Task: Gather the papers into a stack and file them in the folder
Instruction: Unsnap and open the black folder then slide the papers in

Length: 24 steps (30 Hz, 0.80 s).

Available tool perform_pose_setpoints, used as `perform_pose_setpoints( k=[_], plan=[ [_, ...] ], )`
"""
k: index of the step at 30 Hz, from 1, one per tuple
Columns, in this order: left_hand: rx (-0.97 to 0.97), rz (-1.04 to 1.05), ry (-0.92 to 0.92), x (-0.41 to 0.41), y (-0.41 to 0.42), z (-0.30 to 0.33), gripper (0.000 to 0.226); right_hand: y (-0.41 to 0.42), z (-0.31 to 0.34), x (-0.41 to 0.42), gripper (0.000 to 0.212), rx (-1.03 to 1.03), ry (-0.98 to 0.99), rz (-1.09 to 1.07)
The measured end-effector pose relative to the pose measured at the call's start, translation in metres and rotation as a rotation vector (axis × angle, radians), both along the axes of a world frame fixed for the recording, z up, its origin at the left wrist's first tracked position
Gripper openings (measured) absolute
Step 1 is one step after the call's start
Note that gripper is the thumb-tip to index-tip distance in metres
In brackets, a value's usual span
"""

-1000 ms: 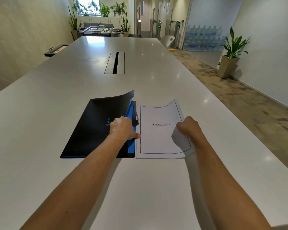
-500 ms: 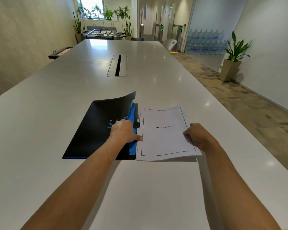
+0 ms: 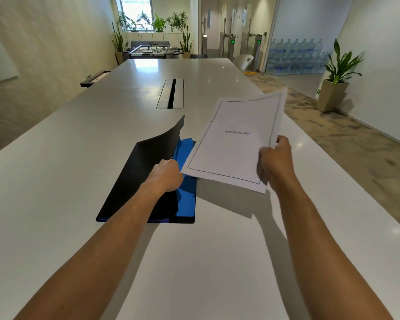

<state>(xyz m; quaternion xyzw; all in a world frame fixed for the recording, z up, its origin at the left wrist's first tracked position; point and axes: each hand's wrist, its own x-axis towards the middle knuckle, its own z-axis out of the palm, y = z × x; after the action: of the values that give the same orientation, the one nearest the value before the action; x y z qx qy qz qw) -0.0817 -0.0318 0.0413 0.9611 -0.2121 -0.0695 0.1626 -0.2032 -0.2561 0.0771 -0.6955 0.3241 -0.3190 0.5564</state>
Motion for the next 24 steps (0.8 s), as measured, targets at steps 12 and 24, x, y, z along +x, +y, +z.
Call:
perform_pose_setpoints(
  k=[12,24],
  plan=[
    [-0.020,0.040,-0.031,-0.001,0.013,0.023,0.013,0.032,0.010,0.009,0.049,-0.329,0.091,0.081],
    [-0.015,0.041,-0.052,-0.007,0.004,0.026,0.014,0.093,-0.004,0.020,0.050,-0.327,0.289,0.338]
  ],
)
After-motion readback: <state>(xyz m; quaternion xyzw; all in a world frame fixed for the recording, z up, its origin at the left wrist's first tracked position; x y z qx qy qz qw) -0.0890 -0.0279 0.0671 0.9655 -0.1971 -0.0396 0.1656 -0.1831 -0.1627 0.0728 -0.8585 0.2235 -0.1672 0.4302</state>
